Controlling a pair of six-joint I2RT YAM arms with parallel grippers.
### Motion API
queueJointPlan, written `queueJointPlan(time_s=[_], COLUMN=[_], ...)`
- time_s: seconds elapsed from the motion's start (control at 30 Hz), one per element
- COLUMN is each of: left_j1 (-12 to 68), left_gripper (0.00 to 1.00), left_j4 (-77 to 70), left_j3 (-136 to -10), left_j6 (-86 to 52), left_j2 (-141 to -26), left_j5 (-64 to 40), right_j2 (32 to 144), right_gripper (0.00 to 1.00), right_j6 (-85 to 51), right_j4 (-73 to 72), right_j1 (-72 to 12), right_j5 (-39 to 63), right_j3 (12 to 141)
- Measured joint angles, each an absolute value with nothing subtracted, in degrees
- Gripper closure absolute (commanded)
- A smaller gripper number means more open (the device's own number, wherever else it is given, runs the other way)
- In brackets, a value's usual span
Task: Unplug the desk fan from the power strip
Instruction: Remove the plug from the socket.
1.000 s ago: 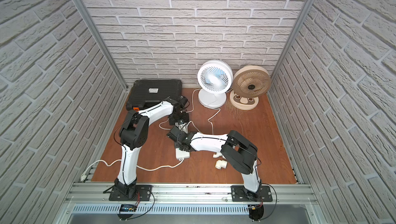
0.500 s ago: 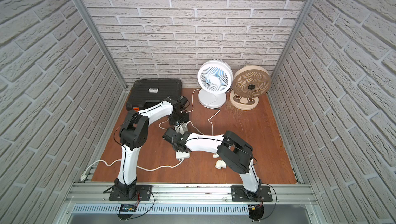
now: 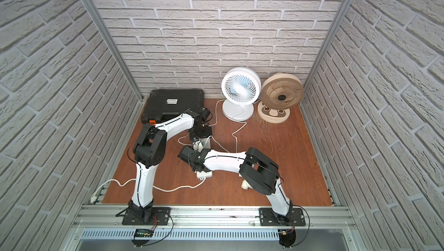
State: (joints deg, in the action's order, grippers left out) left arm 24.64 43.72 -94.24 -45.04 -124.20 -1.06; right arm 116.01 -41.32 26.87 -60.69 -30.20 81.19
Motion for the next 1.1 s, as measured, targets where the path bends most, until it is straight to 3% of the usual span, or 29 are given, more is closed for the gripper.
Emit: queueJointPlan(time_s=[0.5,1.1], left_j1=[24.6,24.6], left_gripper=[1.0,1.0], left_j4=[43.5,43.6], left_j3=[-94.1,-94.1], left_j6=[-45.0,-45.0], left_j2=[-124.1,-124.1], left_j5=[-1.0,-1.1], right_j2=[109.8,111.8], right_gripper=[0.97,0.97], right_j6=[-44.8,-43.3], right_j4=[16.3,21.6], right_j1=[-55.6,-57.1], right_j5=[-17.8,-20.7], right_j3=[71.9,76.2])
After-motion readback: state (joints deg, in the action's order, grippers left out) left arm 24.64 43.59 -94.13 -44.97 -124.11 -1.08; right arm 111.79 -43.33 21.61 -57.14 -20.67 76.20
